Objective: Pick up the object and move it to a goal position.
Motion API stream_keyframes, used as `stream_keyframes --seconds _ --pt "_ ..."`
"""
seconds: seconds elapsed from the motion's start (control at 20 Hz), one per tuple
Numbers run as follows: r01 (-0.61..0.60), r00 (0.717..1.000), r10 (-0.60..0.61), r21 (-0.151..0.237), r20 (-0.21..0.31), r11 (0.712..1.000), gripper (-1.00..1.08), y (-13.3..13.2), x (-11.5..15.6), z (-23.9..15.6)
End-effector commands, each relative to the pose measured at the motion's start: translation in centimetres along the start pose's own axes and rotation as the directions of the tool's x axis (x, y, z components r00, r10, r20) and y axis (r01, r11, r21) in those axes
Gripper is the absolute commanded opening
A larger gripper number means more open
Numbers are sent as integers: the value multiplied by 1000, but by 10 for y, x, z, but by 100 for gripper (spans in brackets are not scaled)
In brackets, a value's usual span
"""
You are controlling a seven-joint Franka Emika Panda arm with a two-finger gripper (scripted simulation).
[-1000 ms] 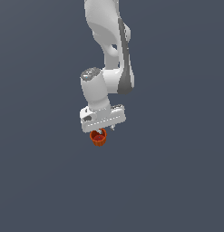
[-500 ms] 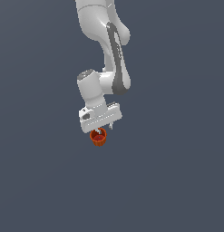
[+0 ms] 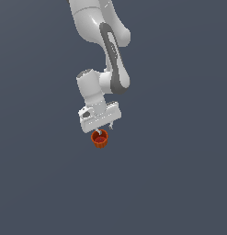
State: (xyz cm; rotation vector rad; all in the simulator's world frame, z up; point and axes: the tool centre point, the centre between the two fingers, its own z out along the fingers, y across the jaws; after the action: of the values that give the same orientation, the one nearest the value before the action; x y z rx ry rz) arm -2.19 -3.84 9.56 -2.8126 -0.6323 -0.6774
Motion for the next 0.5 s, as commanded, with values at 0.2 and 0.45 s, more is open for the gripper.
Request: stream_keyframes --seconds 0.2,0.45 --pt "15 1000 -15 -4 -21 1000 28 0 -1 -2" --pt "12 1000 -12 -4 -18 1000 28 0 -1 2"
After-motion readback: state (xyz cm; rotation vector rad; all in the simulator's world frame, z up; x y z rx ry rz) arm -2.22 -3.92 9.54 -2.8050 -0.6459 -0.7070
